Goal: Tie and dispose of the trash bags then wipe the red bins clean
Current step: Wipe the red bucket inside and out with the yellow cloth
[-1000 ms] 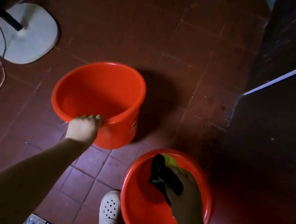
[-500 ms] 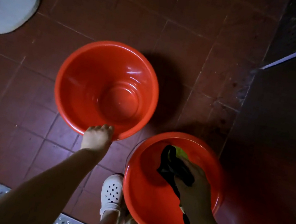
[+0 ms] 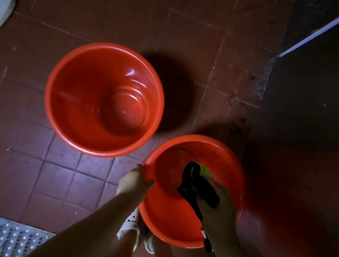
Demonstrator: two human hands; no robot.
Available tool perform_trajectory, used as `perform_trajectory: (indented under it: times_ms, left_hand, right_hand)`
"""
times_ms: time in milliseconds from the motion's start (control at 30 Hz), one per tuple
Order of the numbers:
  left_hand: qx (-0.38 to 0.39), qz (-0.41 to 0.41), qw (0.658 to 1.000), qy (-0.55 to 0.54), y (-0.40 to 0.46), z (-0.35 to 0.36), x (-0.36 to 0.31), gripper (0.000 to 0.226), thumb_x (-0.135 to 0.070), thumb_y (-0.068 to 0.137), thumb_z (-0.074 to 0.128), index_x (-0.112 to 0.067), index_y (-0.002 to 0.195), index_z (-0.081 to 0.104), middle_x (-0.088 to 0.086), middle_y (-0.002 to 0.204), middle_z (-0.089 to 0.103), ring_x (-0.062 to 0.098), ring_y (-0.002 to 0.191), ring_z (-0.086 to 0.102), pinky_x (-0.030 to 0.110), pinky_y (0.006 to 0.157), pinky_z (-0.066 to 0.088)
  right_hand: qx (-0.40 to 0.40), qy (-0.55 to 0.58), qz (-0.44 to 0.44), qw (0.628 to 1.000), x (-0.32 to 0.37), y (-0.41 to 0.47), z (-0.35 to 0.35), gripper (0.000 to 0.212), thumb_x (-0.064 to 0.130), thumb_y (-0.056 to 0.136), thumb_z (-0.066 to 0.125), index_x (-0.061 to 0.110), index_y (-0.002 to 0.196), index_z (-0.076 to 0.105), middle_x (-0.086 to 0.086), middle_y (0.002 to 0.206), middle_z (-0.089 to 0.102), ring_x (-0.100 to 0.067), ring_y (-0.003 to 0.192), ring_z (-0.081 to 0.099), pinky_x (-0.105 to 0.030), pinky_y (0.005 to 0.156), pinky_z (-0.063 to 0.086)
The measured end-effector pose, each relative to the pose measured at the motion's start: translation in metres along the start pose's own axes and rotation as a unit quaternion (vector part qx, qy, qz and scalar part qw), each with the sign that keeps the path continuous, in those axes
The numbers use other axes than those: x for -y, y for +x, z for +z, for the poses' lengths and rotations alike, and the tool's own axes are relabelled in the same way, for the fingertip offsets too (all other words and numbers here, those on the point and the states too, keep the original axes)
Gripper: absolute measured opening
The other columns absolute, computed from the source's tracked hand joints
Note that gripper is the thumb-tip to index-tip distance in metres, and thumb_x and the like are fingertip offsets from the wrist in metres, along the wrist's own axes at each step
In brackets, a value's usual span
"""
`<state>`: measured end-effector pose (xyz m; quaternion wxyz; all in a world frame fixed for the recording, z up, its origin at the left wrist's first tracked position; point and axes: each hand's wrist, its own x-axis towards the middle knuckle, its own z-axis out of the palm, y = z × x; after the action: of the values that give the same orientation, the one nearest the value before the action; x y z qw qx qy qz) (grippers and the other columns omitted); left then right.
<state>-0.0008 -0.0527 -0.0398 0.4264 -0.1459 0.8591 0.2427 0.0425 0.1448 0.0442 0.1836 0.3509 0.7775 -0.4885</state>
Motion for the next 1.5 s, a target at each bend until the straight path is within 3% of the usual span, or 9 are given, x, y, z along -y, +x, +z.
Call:
perform_trajectory:
  times_ms: [167,300,567,667,767,1000,1133,1300,1500]
  left_hand:
    - [-0.02,0.01,1.0,0.012,-0.007,0.006,-0.015,0.025,-0.024,0.081,0.063,-0.01,0.099,0.052,0.013,0.101,0.064,0.032,0.096,0.06,0.033,0.076,0.049]
    - [-0.032,0.021,0.999,-0.005,-0.037,-0.008,-0.031,0.017,-0.021,0.076,0.06,-0.015,0.083,0.045,0.014,0.092,0.065,0.034,0.09,0.062,0.035,0.071,0.047]
    - [-0.1,0.098,0.99,0.034,-0.146,-0.118,-0.058,0.024,-0.025,0.071,0.067,-0.014,0.088,0.054,0.014,0.093,0.067,0.034,0.091,0.063,0.033,0.067,0.041]
    - [-0.11,0.134,0.984,0.024,-0.203,-0.161,-0.069,0.022,-0.027,0.069,0.068,-0.018,0.074,0.049,0.012,0.087,0.067,0.034,0.087,0.063,0.031,0.06,0.033]
    - [-0.117,0.169,0.979,0.002,-0.261,-0.201,-0.085,0.026,-0.03,0.065,0.068,-0.018,0.066,0.045,0.002,0.067,0.058,0.033,0.08,0.061,0.029,0.058,0.028]
    - [-0.161,0.264,0.95,-0.035,-0.372,-0.305,-0.141,0.022,-0.028,0.064,0.076,-0.021,0.071,0.057,-0.008,0.062,0.059,0.018,0.065,0.058,0.027,0.053,0.035]
    - [-0.205,0.336,0.917,-0.073,-0.434,-0.354,-0.181,0.027,-0.038,0.048,0.065,-0.023,0.069,0.058,-0.007,0.058,0.06,0.007,0.057,0.056,0.024,0.051,0.039]
    - [-0.195,0.41,0.875,-0.169,-0.495,-0.367,-0.221,0.024,-0.028,0.049,0.065,-0.026,0.072,0.06,0.001,0.059,0.064,0.025,0.06,0.063,0.042,0.059,0.053]
    - [-0.162,0.502,0.824,-0.208,-0.542,-0.315,-0.269,0.021,-0.022,0.051,0.067,-0.019,0.069,0.057,0.003,0.059,0.064,0.019,0.053,0.062,0.045,0.053,0.055]
  right_hand:
    - [-0.012,-0.045,-0.006,0.999,-0.002,-0.015,-0.017,0.05,-0.002,0.078,0.066,0.023,0.121,0.063,-0.001,0.115,0.062,-0.017,0.108,0.059,-0.045,0.093,0.047]
    - [-0.044,-0.053,-0.015,0.997,0.019,-0.04,-0.034,0.059,0.004,0.076,0.068,0.059,0.094,0.058,0.017,0.097,0.061,-0.012,0.095,0.06,-0.036,0.082,0.048]
    - [-0.038,-0.057,-0.067,0.995,0.092,-0.113,-0.084,0.045,0.005,0.078,0.069,0.025,0.118,0.066,0.002,0.12,0.062,-0.015,0.113,0.058,-0.036,0.096,0.045]
    - [-0.032,-0.122,-0.131,0.983,0.133,-0.152,-0.107,0.044,0.011,0.077,0.068,0.028,0.117,0.065,0.006,0.118,0.061,-0.01,0.109,0.055,-0.019,0.091,0.04]
    - [-0.032,-0.169,-0.177,0.969,0.178,-0.197,-0.135,0.041,0.016,0.077,0.061,0.032,0.115,0.064,0.004,0.113,0.061,-0.016,0.104,0.056,-0.026,0.087,0.044]
    - [-0.078,-0.353,-0.261,0.895,0.244,-0.297,-0.197,0.05,0.028,0.083,0.061,0.044,0.129,0.052,0.008,0.142,0.044,-0.022,0.127,0.041,-0.033,0.101,0.034]
    - [-0.13,-0.428,-0.333,0.83,0.272,-0.341,-0.23,0.052,0.028,0.079,0.067,0.044,0.126,0.054,0.009,0.139,0.049,-0.027,0.119,0.048,-0.041,0.096,0.039]
    - [-0.21,-0.495,-0.397,0.744,0.289,-0.383,-0.272,0.064,0.032,0.048,0.089,0.038,0.107,0.067,0.003,0.116,0.065,-0.026,0.091,0.063,-0.046,0.076,0.052]
    - [-0.227,-0.503,-0.363,0.751,0.256,-0.402,-0.336,0.058,0.029,0.067,0.079,0.041,0.12,0.059,0.005,0.131,0.056,-0.027,0.11,0.055,-0.045,0.087,0.043]
